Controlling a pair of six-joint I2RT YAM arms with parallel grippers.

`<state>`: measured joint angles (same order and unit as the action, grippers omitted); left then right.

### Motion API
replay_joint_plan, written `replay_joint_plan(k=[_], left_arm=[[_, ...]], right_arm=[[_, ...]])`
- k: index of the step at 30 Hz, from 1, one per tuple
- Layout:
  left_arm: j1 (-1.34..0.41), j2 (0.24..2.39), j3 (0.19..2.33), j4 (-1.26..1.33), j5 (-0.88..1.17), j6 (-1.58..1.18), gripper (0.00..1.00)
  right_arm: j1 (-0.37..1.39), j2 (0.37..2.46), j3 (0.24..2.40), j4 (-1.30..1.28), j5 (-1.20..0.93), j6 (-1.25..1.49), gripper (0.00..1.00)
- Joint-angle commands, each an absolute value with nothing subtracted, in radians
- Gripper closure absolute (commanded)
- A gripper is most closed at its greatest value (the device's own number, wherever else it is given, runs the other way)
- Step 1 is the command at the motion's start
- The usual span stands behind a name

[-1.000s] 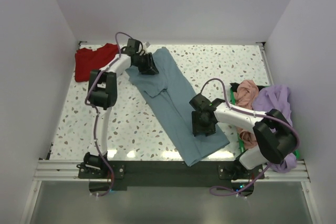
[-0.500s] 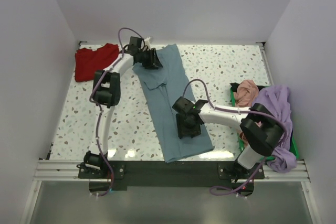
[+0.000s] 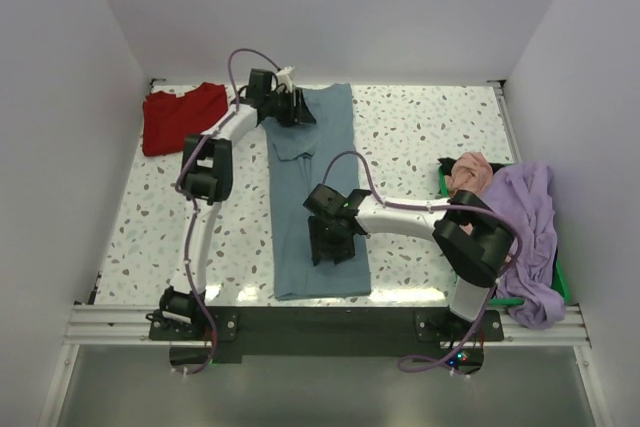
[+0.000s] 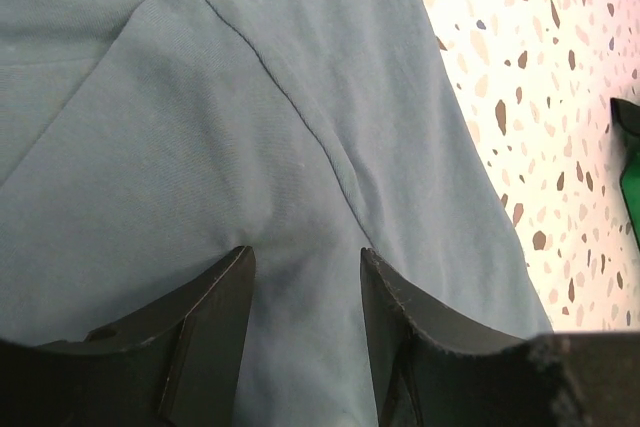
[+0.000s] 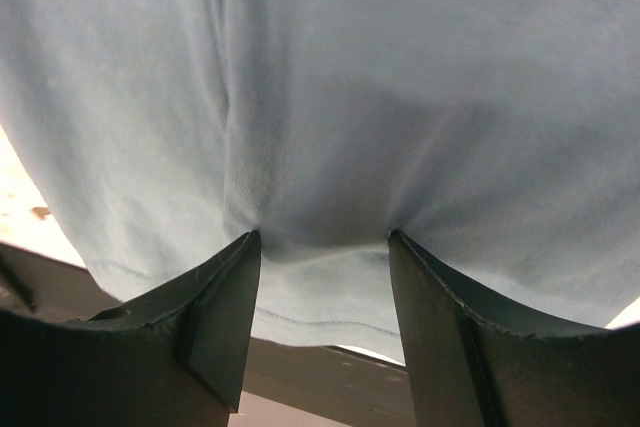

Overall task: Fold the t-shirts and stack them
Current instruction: Fold the tshirt

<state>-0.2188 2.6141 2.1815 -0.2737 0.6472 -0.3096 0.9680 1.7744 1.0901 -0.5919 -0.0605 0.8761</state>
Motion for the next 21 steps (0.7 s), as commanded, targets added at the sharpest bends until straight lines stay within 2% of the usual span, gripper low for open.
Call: replay_joint_plan(k=[1, 5, 11, 16, 21], left_arm=[[-0.216, 2.703, 2.178, -0.282, 0.574, -0.236, 0.47], [-0.218, 2.701, 2.178, -0.275, 0.592, -0.227, 0.46], [-0.225, 2.639, 2.177, -0.268, 0.615, -0.224, 0.39], [-0.23, 2.484, 2.157, -0.232, 0.627, -0.255, 0.34], [-0.229, 2.297, 2.132, -0.175, 0.653, -0.307, 0.26]], right_arm=[[1.006, 1.85, 1.114, -0.551, -0.123, 0.904, 0.42], [1.023, 1.871, 1.143, -0.555, -0.118, 0.9, 0.42], [1.052, 1.856, 1.224, -0.635, -0.091, 0.838, 0.4], [1.074, 1.786, 1.321, -0.776, -0.042, 0.79, 0.39], [1.075, 1.655, 1.269, -0.862, 0.015, 0.808, 0.37]])
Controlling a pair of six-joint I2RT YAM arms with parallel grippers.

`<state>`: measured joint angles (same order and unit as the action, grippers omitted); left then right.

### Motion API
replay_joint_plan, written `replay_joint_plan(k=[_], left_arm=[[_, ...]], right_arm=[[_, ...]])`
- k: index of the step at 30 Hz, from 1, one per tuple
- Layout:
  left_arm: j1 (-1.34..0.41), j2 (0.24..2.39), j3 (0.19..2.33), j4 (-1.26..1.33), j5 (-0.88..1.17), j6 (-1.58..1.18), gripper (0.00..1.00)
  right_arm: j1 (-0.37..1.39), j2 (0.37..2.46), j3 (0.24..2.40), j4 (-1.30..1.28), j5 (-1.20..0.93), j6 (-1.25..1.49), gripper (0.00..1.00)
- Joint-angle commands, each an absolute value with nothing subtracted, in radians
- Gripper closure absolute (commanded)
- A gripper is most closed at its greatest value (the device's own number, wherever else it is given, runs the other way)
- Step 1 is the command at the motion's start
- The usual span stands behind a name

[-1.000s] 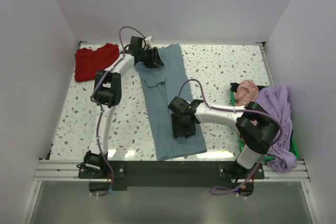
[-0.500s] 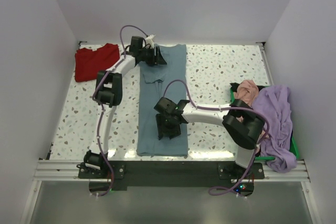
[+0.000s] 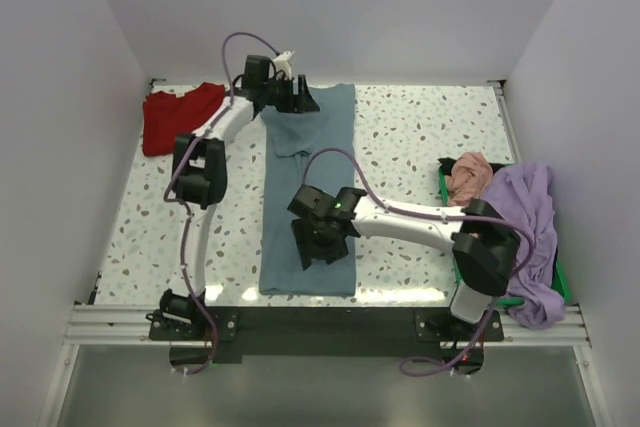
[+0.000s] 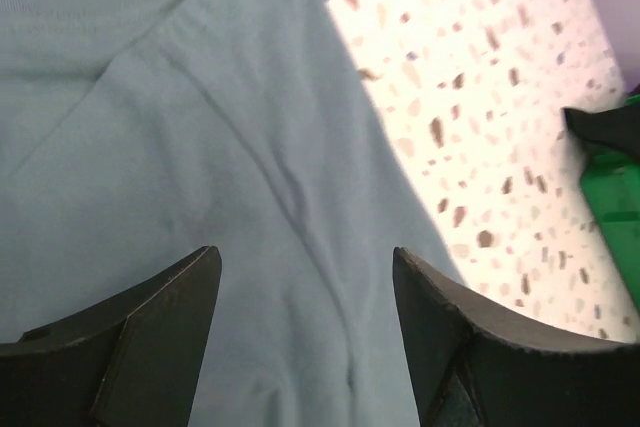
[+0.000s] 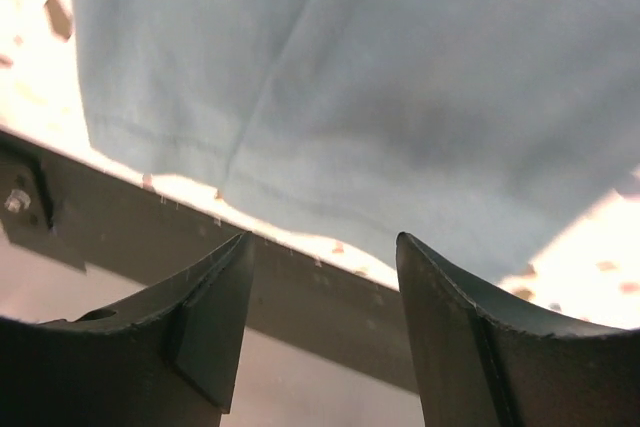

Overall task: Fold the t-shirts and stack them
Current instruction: Fold the tshirt

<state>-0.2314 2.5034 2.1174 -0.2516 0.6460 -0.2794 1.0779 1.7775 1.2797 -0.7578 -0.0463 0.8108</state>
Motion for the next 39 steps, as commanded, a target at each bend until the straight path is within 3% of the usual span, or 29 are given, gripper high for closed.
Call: replay_joint_plan(k=[1, 4, 7, 13, 21, 28, 39], left_arm=[[-0.229, 2.274, 2.131, -0.176, 0.655, -0.314, 0.25], [-0.229, 2.174, 2.109, -0.215, 0.647, -0.334, 0.25], [-0.236, 2.016, 1.952, -0.252, 0.574, -0.336, 0.27], [-0.296, 1.615, 1.388, -0.353, 0.303, -0.33, 0.28], [-0.35, 1.267, 0.903, -0.44, 0.22, -0.482, 0.28], [-0.371, 1.082, 0.77, -0.596, 0.092, -0.564, 0.28], [-0.471, 1.043, 0.64, -0.637, 0.043, -0.667, 0.28]], right_arm=[[1.075, 1.634, 1.25, -0.889, 0.038, 0.814, 0.37], [1.075, 1.554, 1.149, -0.905, 0.066, 0.842, 0.37], [1.075, 1.493, 1.048, -0.884, 0.078, 0.874, 0.37], [1.072, 1.447, 0.954, -0.839, 0.103, 0.905, 0.39], [1.072, 1.436, 0.851, -0.693, 0.057, 0.936, 0.45], [1.072, 1.442, 0.833, -0.638, 0.022, 0.931, 0.47], [1.072, 1.505, 0.815, -0.641, 0.009, 0.934, 0.55]])
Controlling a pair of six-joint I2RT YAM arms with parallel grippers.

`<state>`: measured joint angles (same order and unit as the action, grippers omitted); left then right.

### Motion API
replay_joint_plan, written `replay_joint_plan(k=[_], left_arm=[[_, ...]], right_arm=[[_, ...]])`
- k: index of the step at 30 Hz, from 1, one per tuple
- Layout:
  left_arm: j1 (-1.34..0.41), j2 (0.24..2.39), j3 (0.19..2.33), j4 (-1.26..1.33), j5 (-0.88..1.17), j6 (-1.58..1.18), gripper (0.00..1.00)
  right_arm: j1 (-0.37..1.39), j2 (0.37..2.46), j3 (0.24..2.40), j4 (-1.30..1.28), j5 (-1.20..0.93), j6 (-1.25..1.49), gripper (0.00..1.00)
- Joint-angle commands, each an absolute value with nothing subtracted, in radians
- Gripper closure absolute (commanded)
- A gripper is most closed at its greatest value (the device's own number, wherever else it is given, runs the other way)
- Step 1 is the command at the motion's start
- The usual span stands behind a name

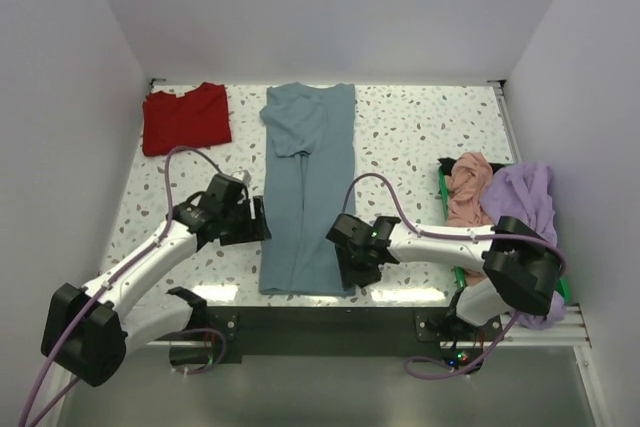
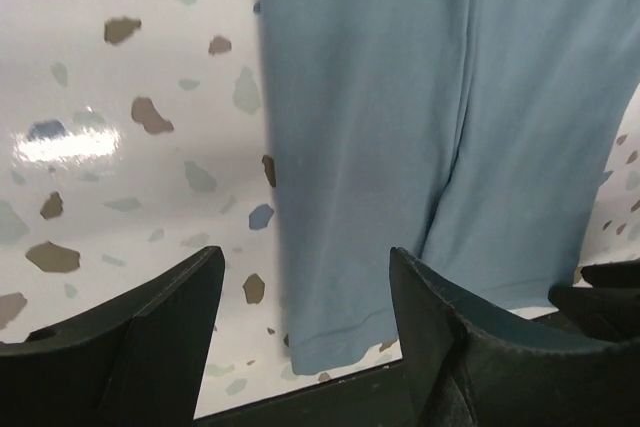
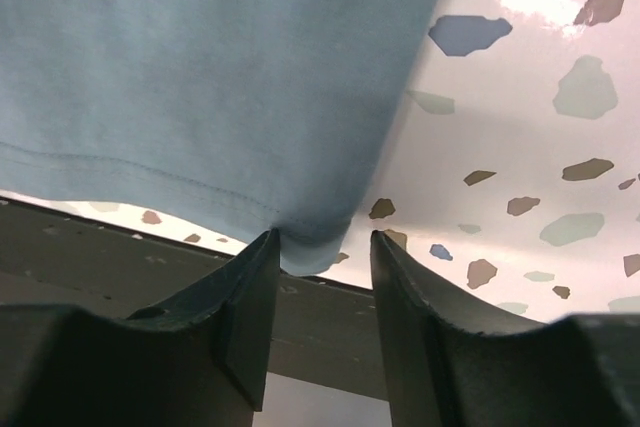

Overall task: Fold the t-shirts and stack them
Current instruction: Fold the tshirt

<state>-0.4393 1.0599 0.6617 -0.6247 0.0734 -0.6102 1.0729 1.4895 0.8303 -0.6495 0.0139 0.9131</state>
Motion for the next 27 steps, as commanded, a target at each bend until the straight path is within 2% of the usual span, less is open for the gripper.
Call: replay_joint_plan(k=[1, 15, 20, 26, 27], left_arm=[[-0.494, 1.04, 0.635, -0.64, 0.04, -0.686, 0.28], [-0.695, 1.014, 0.542, -0.724, 0.003, -0.847, 0.28], [-0.745, 0.979, 0.506, -0.749, -0.02, -0.922, 0.29], [-0.828, 0.996, 0.476, -0.726, -0.018, -0.992, 0.37], [-0.834, 0.997, 0.474, -0.715, -0.017, -0.994, 0.42]], right_arm=[[1.074, 1.506, 0.808, -0.641, 0.008, 0.937, 0.58], [1.072, 1.516, 0.801, -0.641, 0.002, 0.94, 0.84], [1.072, 1.531, 0.802, -0.632, 0.002, 0.934, 0.89], [1.072, 1.529, 0.801, -0.634, 0.002, 0.934, 0.89], [1.072, 1.529, 0.798, -0.632, 0.003, 0.936, 0.89]])
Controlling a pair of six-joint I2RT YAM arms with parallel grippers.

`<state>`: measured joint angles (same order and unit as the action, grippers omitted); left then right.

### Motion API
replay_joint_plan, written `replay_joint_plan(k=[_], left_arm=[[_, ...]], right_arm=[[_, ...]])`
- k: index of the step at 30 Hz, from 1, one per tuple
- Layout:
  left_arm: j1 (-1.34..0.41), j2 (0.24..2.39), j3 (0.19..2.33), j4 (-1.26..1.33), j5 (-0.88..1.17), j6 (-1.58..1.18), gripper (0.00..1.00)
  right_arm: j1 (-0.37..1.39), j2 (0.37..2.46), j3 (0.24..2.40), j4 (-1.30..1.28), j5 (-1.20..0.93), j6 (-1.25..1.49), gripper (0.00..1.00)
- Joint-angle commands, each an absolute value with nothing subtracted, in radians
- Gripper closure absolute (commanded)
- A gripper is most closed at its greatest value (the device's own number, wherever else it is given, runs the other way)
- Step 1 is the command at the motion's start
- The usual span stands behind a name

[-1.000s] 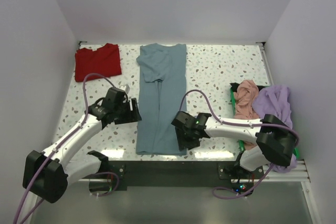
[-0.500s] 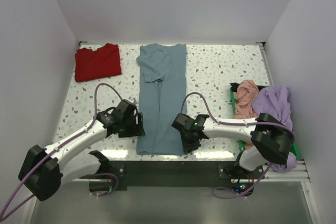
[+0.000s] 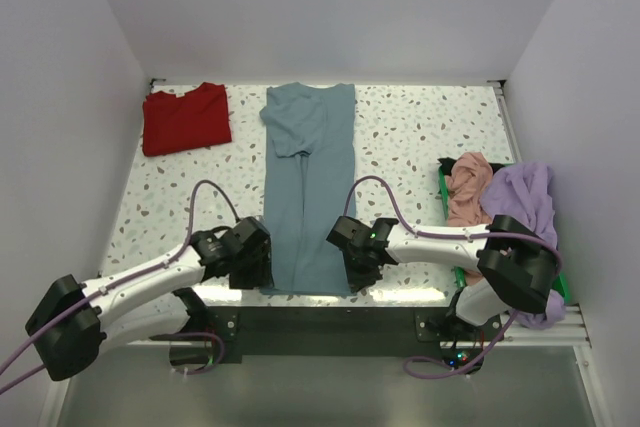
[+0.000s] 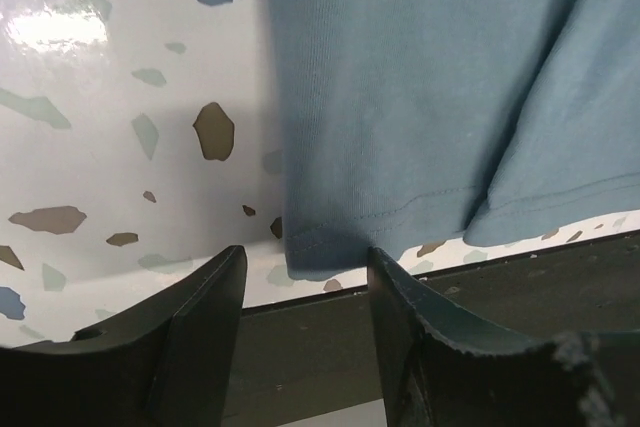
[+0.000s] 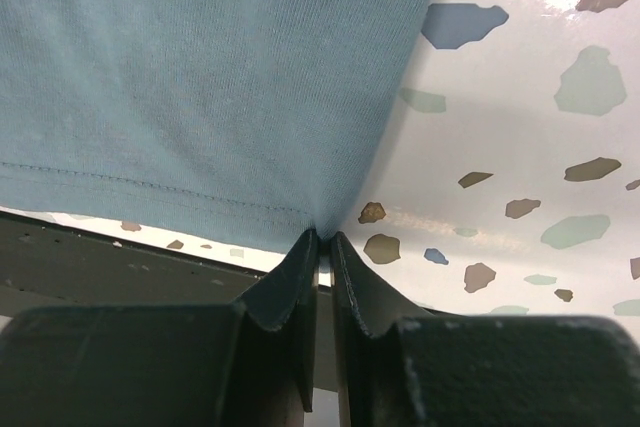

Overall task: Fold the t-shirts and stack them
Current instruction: Fold the tshirt

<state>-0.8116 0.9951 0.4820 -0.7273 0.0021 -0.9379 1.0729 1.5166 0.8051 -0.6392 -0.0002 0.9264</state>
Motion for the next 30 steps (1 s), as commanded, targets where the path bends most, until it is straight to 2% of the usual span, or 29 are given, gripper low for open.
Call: replay_joint_plan(k=[1, 2, 10, 11, 15, 20, 22, 24, 30], left_arm=[[-0.838, 0.999, 0.469, -0.71, -0.015, -1.0, 0.44], [-0.838, 1.0, 0.463, -0.706, -0.012, -1.002, 0.5], [-0.856, 1.015, 0.422, -0.649, 0.021, -1.012, 0.59], [-0.857, 1.022, 0.402, -0.622, 0.04, -1.015, 0.63], [-0.859, 1.022, 0.387, -0.6, 0.037, -1.011, 0.7], [-0.859, 1.042, 0.374, -0.574, 0.054, -1.006, 0.91], [-0.859, 1.039, 0.374, -0.572, 0.051, -1.005, 0.99], [-0.859, 1.032, 0.376, -0.578, 0.049, -1.008, 1.0], [-0.857, 0.974, 0.408, -0.653, 0.017, -1.026, 1.0]], right_arm=[[1.074, 1.529, 0.795, -0.63, 0.002, 0.937, 0.89], [1.072, 1.529, 0.795, -0.627, 0.002, 0.937, 0.89], [1.072, 1.525, 0.782, -0.624, 0.002, 0.943, 0.89], [1.072, 1.525, 0.781, -0.621, 0.002, 0.942, 0.89], [1.072, 1.523, 0.779, -0.617, 0.002, 0.945, 0.89], [1.074, 1.525, 0.781, -0.609, 0.002, 0.942, 0.92], [1.072, 1.523, 0.782, -0.611, 0.002, 0.939, 0.96], [1.072, 1.52, 0.785, -0.612, 0.002, 0.937, 1.0], [1.072, 1.494, 0.805, -0.664, 0.012, 0.937, 1.0]])
